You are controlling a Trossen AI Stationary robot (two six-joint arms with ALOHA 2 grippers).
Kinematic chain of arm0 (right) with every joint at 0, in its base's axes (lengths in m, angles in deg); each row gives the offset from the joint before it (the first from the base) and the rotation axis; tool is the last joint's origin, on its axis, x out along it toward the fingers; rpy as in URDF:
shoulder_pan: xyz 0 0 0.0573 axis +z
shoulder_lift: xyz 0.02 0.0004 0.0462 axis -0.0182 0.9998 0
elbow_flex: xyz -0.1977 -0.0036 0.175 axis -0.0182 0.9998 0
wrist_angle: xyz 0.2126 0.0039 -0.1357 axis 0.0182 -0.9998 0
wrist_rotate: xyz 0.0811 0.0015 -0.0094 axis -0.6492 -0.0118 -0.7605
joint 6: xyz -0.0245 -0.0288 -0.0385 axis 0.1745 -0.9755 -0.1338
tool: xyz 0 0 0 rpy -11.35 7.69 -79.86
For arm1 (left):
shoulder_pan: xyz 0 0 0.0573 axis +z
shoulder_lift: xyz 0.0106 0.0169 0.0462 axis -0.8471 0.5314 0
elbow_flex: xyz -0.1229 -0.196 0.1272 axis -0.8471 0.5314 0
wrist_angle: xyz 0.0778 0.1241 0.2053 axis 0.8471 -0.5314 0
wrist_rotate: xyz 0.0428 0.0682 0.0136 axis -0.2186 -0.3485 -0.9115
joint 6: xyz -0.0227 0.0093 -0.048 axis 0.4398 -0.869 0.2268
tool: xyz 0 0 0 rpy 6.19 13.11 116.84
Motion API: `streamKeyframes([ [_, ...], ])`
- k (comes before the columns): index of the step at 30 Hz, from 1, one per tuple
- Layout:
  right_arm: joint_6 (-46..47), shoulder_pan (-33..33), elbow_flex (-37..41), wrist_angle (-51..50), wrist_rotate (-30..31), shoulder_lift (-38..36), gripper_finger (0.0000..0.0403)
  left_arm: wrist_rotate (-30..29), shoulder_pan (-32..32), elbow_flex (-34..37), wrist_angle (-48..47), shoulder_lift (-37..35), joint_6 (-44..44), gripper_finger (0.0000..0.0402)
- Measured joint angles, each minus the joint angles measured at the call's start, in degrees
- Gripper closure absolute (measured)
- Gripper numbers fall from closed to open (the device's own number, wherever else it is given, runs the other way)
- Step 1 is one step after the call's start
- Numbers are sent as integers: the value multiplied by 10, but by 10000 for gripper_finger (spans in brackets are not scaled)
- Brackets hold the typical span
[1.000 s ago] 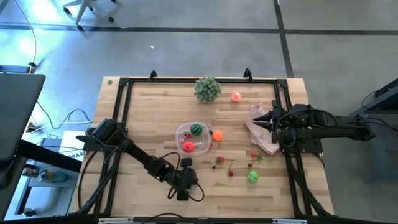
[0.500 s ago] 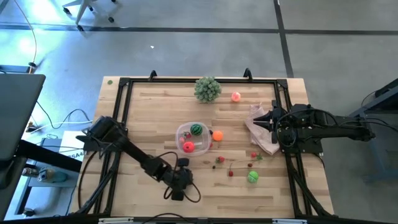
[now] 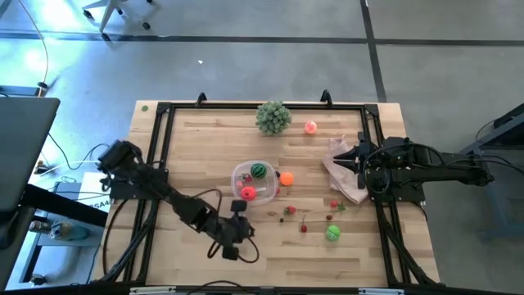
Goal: Pick and placing Produce into tupperware
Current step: Put the bottom blueberry into the transparent bin
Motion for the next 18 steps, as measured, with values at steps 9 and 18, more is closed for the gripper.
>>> streamKeyframes([
  [9, 0, 0, 0, 0, 0, 0, 351, -52, 99, -1, -69, -101, -58, 339],
  [18, 0, 0, 0, 0, 0, 0, 351, -38, 229, 1, -185, -128, -62, 339],
])
